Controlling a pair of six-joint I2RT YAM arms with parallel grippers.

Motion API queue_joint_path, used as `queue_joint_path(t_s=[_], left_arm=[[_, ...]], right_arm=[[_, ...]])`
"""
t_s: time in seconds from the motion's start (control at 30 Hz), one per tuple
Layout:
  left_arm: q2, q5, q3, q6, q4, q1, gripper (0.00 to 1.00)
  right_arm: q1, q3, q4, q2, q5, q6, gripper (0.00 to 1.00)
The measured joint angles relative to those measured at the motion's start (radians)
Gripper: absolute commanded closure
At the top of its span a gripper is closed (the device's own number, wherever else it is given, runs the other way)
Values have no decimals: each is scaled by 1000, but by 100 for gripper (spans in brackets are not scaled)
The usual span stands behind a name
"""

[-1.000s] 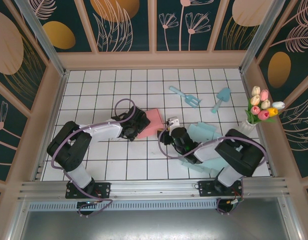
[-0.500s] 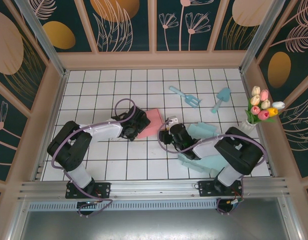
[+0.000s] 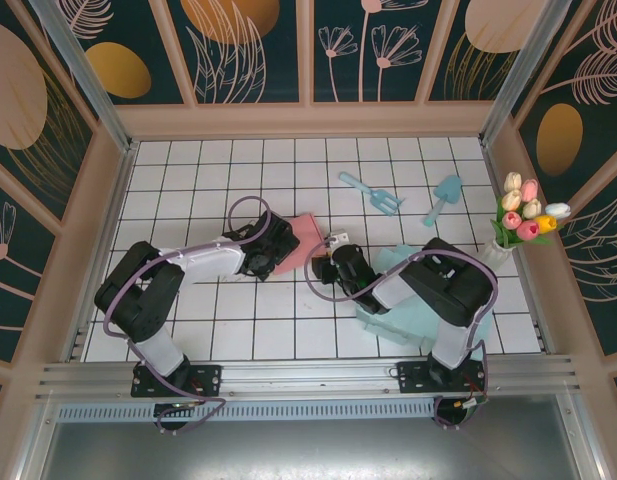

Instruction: Fold the paper box

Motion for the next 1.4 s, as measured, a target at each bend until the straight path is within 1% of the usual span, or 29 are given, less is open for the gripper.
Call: queue_joint_path(t_s=[0.1,0.23,0.4,0.5,0.53,0.63,0.67,0.73,0.8,0.87,0.93,1.0,1.07,1.13,1.23,1.4], left_arm=[[0,-2,0,0,0,0,10],[0,-6,15,4,-27,-2,8],[-35,-32,32,20,-136,-8,6],[-71,-57,32,45,-193,-8,6],[-85,-70,36,60,-209,-8,6],[-130,-111,45,120,-211,-8,6],[-151,-124,45,151,-198,-8,6],[-192,-142,33,221,-147,-8,4],[-240,-148,3,327,-58,-8,2],[-286,-145,-36,459,51,-5,1],[-294,-122,-34,576,114,13,1],[-262,-69,-3,674,148,58,2],[-182,11,63,769,183,124,2],[-101,74,112,833,218,168,2],[-13,157,133,896,258,204,2],[98,266,145,941,295,212,3]], right_arm=[[1,-26,-1,-32,-6,8,60],[3,-60,-33,-130,-12,20,60],[3,-73,-94,-244,-11,44,60],[2,-87,-128,-289,-9,60,63],[1,-94,-140,-303,-10,65,71],[-6,-113,-168,-335,-22,82,86],[-10,-116,-182,-345,-27,87,100],[-16,-119,-202,-361,-44,95,100],[-23,-119,-212,-372,-58,91,100],[-29,-119,-227,-377,-75,94,100],[-33,-121,-237,-377,-90,95,100],[-39,-127,-238,-377,-103,99,100],[-43,-138,-237,-377,-108,114,100],[-46,-148,-237,-377,-111,129,100],[-51,-150,-239,-376,-135,169,100],[-62,-152,-210,-354,-210,277,100]])
